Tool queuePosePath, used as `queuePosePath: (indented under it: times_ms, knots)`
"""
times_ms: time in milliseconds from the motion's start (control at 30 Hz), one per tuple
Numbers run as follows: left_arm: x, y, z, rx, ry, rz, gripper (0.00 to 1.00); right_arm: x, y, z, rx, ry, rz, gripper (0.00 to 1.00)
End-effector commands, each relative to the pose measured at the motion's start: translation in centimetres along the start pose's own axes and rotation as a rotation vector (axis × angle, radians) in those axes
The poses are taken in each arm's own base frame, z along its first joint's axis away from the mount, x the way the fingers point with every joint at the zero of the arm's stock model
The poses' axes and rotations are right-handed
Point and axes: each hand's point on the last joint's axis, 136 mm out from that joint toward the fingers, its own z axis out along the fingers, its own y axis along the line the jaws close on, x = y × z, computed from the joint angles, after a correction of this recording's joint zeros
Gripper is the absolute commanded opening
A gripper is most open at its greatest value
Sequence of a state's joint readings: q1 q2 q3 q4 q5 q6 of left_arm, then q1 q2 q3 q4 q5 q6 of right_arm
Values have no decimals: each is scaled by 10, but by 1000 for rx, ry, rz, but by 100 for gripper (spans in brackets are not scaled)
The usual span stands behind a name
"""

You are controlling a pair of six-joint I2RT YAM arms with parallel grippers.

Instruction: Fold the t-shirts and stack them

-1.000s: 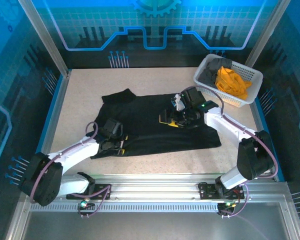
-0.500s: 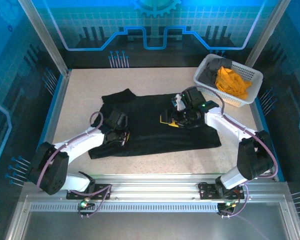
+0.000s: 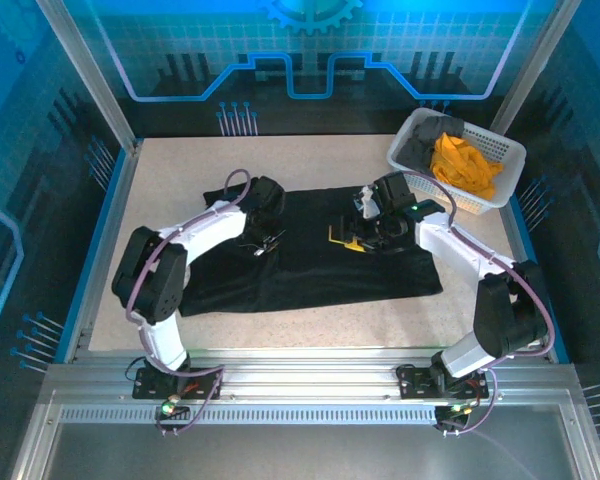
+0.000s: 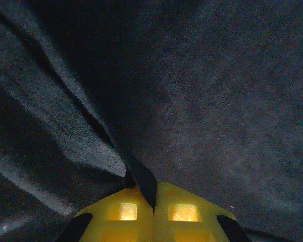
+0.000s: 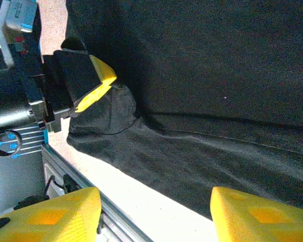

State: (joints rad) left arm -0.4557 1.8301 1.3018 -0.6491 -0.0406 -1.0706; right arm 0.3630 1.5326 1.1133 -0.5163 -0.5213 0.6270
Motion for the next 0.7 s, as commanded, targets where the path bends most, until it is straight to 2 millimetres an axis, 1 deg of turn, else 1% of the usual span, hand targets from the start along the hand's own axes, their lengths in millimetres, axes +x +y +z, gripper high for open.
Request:
queuePosePath:
  times_ms: [0,67,100,167,200,233,267,333,367,400,433,467,500,600,667]
  knots:
    - [8,9,4,-83,45,167,1,6,-5,2,-8,40,25,61]
    - [8,10,7,-103,57,184,5,6,-7,2,-7,44,29,61]
    - [8,11,8,-118,59,190,12,6,-9,3,-2,45,36,60]
    - [3,12,3,-141,36,196,39,6,-11,3,5,46,42,61]
    - [-2,13,-2,-151,11,202,48,7,-13,3,9,46,46,61]
    - [-6,8,-10,-133,-22,216,50,7,-14,2,15,43,50,61]
    - [-10,3,-18,-107,-58,229,51,7,-17,2,24,41,53,61]
    - [-18,-7,-42,-36,-146,244,52,8,-23,0,49,32,65,61]
    - [-21,-7,-53,-18,-174,238,52,9,-27,-1,63,26,73,60]
    - [-22,-1,-63,-9,-199,221,52,11,-33,-3,79,18,87,60]
    - [-21,7,-72,-3,-214,202,51,12,-39,-4,91,9,103,60]
    - [-21,16,-77,2,-220,178,50,13,-44,-5,98,2,117,60]
    - [-18,29,-79,7,-208,134,47,16,-50,-6,110,-4,135,59]
    - [-5,68,-69,19,-116,-24,38,25,-69,-7,139,-8,184,55]
    - [2,89,-61,27,-69,-114,33,30,-81,-6,152,1,219,48]
